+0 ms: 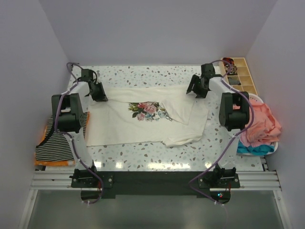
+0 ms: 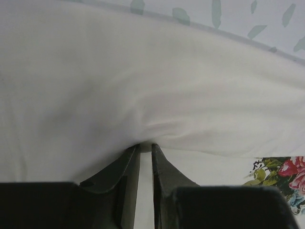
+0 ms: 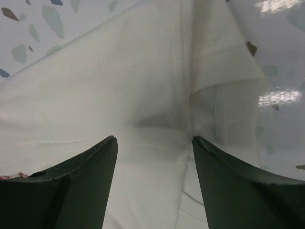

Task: Fold and stack the t-shirts
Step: Fold the flattened tshirt in 1/3 of the way

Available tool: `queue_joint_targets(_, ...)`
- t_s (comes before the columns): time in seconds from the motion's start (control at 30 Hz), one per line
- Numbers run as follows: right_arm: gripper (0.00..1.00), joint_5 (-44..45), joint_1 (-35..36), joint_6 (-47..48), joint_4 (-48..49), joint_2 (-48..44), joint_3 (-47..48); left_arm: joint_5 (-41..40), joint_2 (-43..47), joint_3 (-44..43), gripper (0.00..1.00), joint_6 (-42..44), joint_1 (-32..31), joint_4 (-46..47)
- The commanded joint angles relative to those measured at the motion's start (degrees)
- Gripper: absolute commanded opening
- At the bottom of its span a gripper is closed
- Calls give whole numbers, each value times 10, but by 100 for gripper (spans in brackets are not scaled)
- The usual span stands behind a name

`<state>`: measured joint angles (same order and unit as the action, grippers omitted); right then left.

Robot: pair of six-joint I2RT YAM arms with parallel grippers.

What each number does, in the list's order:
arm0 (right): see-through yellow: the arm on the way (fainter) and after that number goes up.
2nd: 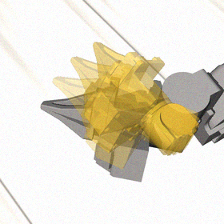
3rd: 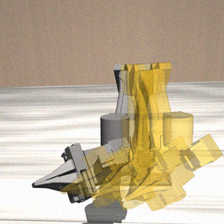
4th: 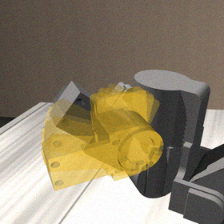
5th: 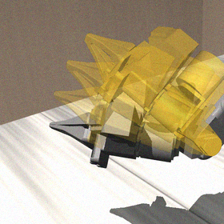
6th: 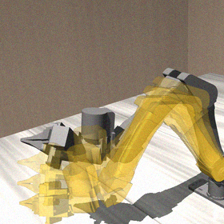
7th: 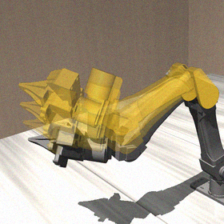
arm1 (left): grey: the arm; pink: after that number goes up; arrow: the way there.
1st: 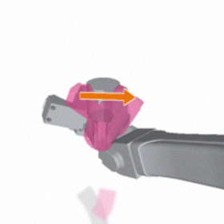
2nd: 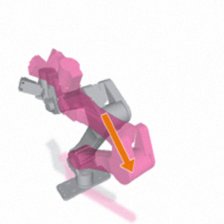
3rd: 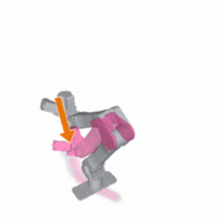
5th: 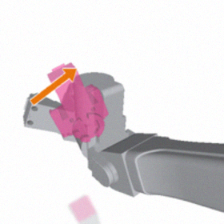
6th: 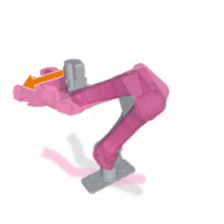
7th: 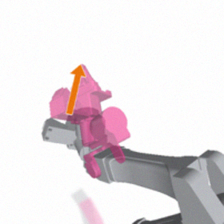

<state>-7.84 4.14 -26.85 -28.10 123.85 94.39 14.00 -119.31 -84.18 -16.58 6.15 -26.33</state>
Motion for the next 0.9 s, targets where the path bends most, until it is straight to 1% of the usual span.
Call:
queue_joint_targets(0.0, 69, 121, -4, -6, -65, 7, 25, -89, -27, -26, 21, 51, 1, -87)
queue_joint_targets(0.07, 69, 123, -6, 0, -71, 10, 33, -101, -36, -45, 21, 56, -4, -112)
queue_joint_targets(0.13, 69, 123, -6, 3, -72, 8, 38, -94, -38, -55, 21, 62, -11, -118)
queue_joint_targets(0.2, 68, 98, -6, 17, -40, -14, 19, -84, -31, -56, 21, 67, -20, -114)
queue_joint_targets(0.33, 68, 43, -6, 30, 35, -84, -31, -24, -9, -51, 21, 66, -32, -83)
queue_joint_targets(0.43, 68, -27, -5, 29, 49, -111, -30, 31, 24, -32, 22, 48, -37, -25)
queue_joint_targets(0.47, 68, -61, -2, 29, 42, -111, -24, 44, 35, -25, 23, 34, -37, -11)
queue_joint_targets(0.57, 68, -113, 5, 23, 57, -106, -12, 65, 64, -4, 25, 7, -38, 34)
queue_joint_targets(0.63, 68, -142, 7, 18, 58, -82, 1, 67, 70, 4, 25, -4, -38, 54)
queue_joint_targets(0.7, 68, -173, 8, 13, 60, -64, 17, 64, 61, 0, 25, -12, -37, 57)
queue_joint_targets(0.87, 68, -199, 8, 0, 68, 0, 46, 55, 32, -3, 25, -17, -38, 55)
